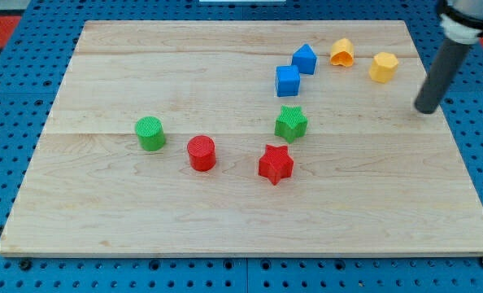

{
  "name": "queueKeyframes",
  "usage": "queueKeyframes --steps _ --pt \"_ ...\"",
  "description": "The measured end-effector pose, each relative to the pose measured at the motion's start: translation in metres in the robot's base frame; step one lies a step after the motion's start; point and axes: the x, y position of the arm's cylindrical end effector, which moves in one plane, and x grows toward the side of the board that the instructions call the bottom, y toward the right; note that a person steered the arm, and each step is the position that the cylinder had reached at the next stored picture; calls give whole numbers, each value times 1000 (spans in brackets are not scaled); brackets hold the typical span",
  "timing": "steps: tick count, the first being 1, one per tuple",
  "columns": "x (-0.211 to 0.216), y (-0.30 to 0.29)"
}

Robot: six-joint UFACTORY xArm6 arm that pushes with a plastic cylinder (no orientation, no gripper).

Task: Move the blue cube to the top of the green star

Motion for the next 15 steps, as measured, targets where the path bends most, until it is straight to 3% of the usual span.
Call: queueKeyframes --steps 1,3,5,8,9,10,11,13,15 --pt "-6 24" --pt "-69 -54" --pt "-77 -180" --pt "-90 -221" --pt "-90 -277" --pt "-82 -293" --pt "-38 -254" --pt "-24 -278" --pt "11 -253"
